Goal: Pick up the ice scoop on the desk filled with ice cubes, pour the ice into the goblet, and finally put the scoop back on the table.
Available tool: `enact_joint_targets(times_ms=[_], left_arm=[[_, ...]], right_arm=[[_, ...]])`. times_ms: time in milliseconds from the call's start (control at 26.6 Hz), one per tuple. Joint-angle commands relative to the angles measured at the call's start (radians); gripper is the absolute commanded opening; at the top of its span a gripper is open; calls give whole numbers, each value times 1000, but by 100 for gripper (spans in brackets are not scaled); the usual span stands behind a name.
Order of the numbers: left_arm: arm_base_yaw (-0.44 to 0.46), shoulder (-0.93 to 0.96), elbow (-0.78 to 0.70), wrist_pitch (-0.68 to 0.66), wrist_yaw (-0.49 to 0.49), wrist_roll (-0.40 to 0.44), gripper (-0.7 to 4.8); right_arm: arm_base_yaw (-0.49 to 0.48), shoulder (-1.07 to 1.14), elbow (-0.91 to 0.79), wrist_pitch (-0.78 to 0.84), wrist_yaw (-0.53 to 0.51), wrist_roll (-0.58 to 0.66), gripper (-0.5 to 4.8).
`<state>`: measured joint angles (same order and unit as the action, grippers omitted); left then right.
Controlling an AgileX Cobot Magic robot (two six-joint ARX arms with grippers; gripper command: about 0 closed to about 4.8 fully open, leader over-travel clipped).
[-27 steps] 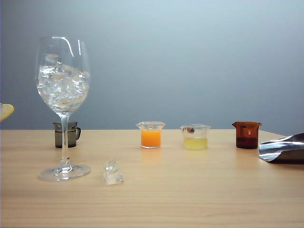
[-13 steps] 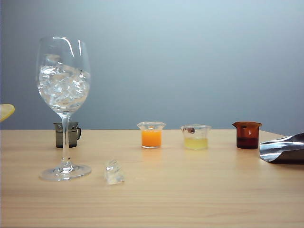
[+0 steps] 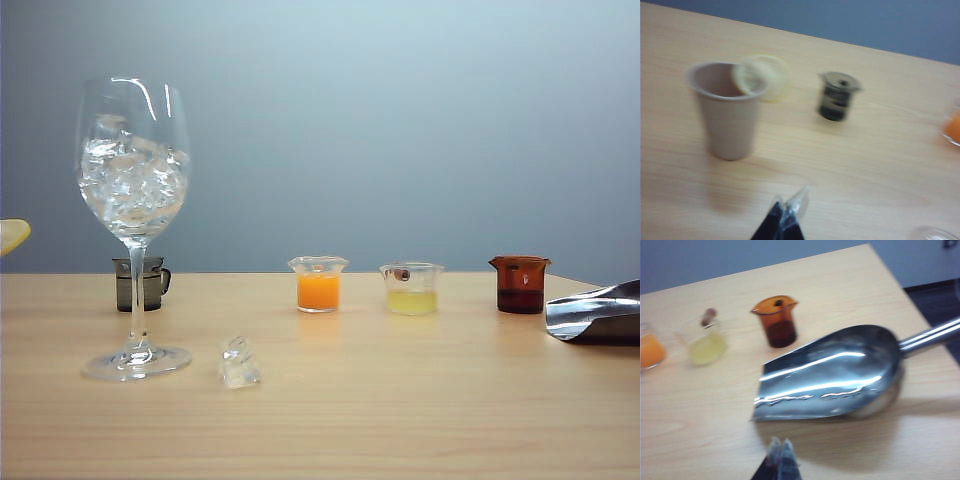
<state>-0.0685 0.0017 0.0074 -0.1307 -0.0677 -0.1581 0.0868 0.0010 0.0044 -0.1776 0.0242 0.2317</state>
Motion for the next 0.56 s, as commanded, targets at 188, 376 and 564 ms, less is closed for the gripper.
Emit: enact_joint_targets(times_ms=[188, 376, 564], left_arm=[[122, 0, 2, 11, 0, -3, -2], [122, 0, 2, 12, 1, -3, -2], [122, 0, 2, 12, 1, -3, -2]], right_arm=[[-88, 1, -3, 2, 0, 3, -8], [-93, 1, -3, 2, 0, 3, -9], [-93, 1, -3, 2, 0, 3, -9]])
